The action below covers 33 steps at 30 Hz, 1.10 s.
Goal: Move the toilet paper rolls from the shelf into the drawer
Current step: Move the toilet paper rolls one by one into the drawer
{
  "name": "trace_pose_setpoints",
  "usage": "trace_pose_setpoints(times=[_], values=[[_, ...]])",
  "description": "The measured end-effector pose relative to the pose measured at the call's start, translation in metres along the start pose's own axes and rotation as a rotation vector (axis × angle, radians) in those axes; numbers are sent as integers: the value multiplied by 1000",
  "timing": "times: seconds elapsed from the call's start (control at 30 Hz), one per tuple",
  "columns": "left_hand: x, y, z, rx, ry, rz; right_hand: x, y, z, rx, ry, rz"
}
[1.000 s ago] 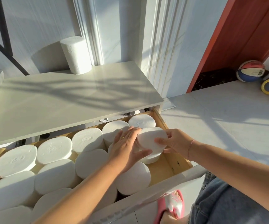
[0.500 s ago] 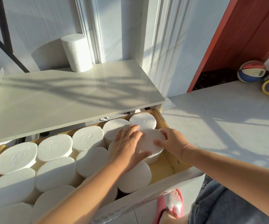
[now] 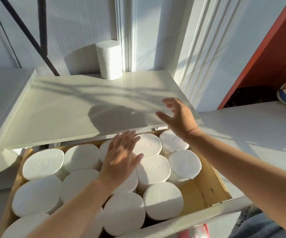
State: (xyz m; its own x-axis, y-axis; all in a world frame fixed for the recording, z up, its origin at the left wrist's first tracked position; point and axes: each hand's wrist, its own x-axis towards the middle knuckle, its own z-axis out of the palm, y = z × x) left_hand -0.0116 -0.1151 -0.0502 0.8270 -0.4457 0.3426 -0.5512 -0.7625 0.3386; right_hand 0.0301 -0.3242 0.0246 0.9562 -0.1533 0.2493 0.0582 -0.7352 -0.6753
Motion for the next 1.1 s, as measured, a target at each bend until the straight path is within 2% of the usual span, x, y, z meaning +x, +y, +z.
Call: trace_pose_setpoints(times=[0.1, 0.2, 0.3, 0.53, 0.83, 1.1], values=[[12, -24, -16, 65, 117, -94, 50, -27, 43, 119, -1, 3], [19, -44, -20, 99, 96, -187, 96, -51, 88, 205, -21, 53], [23, -58, -18, 123, 95, -192, 137, -69, 125, 277, -33, 99], [31, -71, -19, 178, 121, -172, 222, -85, 173, 360, 95, 134], [30, -72, -13, 234, 144, -148, 260, -85, 197, 486, 164, 97], [29, -72, -13, 233, 149, -139, 253, -88, 182, 393, 139, 80]])
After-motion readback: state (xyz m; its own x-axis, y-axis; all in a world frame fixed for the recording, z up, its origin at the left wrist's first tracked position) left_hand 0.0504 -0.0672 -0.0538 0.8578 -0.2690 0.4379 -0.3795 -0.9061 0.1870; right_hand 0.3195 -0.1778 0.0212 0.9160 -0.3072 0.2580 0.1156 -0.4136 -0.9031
